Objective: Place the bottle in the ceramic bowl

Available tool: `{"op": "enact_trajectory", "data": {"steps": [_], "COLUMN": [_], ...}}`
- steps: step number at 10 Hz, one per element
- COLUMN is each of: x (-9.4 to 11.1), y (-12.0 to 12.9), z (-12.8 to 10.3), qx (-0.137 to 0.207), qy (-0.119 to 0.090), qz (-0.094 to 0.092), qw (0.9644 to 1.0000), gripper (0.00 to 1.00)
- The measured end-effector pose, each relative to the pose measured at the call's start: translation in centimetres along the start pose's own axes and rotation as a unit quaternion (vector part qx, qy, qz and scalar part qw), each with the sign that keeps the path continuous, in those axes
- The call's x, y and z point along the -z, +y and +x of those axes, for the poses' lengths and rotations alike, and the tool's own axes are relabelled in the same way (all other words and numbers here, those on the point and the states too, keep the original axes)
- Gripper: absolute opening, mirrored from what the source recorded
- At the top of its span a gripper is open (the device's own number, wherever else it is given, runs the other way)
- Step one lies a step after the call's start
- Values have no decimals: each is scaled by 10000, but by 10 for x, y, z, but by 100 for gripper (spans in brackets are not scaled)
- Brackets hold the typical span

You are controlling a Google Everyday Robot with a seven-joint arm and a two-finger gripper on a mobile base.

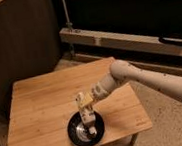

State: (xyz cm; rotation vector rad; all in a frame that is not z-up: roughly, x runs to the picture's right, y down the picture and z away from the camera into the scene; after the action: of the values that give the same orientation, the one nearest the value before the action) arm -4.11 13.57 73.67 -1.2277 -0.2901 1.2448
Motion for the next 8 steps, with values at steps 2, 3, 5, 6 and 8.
{"op": "enact_trajectory", "data": {"steps": [2,3,5,6,8], "x": [0,-1,0,0,0], "y": [0,0,0,0,0], "z": [0,0,0,0,0], "qx": [0,-4,-3,-2,-3], "qy": [0,3,1,1,2], "qz": [0,-3,-3,-3,-3], "qw": [10000,10000,10000,10000,10000], "gripper": [44,55,73,79,80]}}
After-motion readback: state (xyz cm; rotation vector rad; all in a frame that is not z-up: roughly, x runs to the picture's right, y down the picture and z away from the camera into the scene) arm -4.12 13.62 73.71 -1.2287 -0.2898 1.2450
